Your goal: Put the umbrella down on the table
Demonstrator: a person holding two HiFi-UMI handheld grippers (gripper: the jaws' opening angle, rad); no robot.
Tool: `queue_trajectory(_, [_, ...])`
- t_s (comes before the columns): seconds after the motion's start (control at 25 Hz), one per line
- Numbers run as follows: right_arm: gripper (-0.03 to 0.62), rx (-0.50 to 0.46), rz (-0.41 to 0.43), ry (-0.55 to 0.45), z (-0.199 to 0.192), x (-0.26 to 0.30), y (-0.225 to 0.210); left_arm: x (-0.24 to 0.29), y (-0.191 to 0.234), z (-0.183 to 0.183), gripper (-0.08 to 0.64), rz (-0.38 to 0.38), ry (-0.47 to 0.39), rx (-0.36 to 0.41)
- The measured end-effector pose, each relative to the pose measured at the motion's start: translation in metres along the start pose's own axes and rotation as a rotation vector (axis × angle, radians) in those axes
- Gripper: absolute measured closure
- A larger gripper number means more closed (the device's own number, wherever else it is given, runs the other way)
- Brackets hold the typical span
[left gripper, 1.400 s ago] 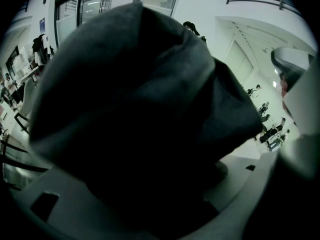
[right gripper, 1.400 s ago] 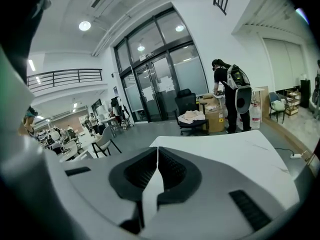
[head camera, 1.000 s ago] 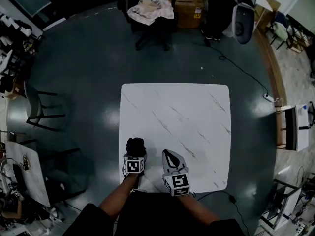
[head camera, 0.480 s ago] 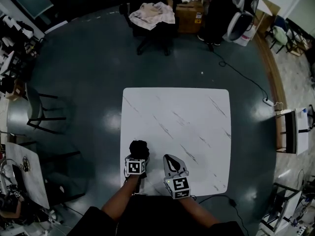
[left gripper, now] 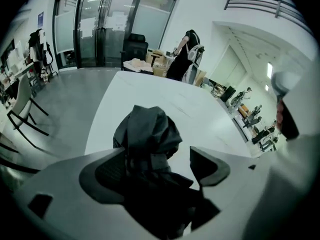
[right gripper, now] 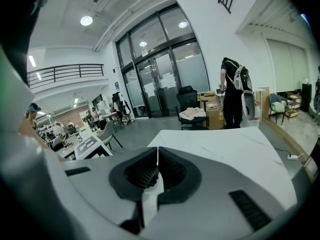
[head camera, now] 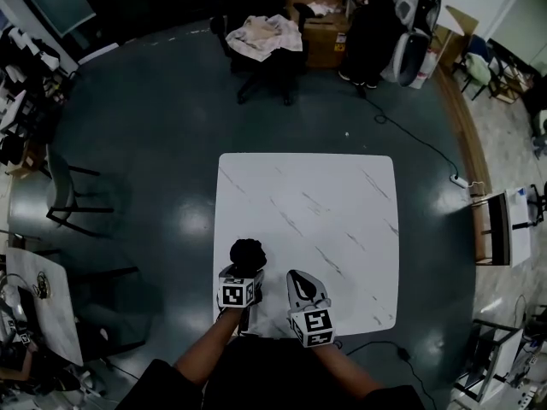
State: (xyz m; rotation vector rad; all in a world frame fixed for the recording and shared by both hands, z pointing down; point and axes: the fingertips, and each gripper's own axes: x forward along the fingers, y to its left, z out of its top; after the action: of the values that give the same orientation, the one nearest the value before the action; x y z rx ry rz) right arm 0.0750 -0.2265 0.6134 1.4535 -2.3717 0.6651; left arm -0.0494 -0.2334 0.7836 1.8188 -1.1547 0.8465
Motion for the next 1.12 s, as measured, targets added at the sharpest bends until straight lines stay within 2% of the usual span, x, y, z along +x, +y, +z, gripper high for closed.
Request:
queue_trajectory(0.32, [0.574,0.012,-0.043,-0.051,0.007,-0.034,0.033,-0.078,-0.042,0.023,0.160,-0.122,-0.196,0.052])
queue_trajectory(0.4, [0.574,0.022,-0.053,-0.072,0.013,-0.046,0.043,-0.105,-0.055,0.026,0.161,-0.150,-0.251,0.089])
queue_trajectory(0.64, [0.574,0.046,-0.087,-0.152,0.036,-0.086,0.077,-0.190,-0.090,0.034,0.173,-0.238,-0.448,0.134])
queue_trajectory(0.72, [0.574,0.038,-0.096,-0.173,0.043,-0.099,0.090,-0.219,-0.100,0.037,0.218,-0.256,-0.517,0.154])
queue_trajectory(0.84, [0.574,0.027,-0.110,-0.197,0.048,-0.117,0.107,-0.256,-0.109,0.035,0.390,-0.273,-0.599,0.168])
queue_trajectory(0.88, [0.574,0.026,-0.114,-0.204,0.049,-0.124,0.113,-0.267,-0.111,0.032,0.425,-0.275,-0.624,0.170])
queue_trajectory(1.0, [0.574,0.025,-0.124,-0.226,0.051,-0.144,0.128,-0.295,-0.115,0.027,0.511,-0.268,-0.707,0.169])
queue_trajectory(1.12, [0.574,0.016,-0.133,-0.245,0.049,-0.162,0.136,-0.313,-0.124,0.020,0.538,-0.270,-0.771,0.178])
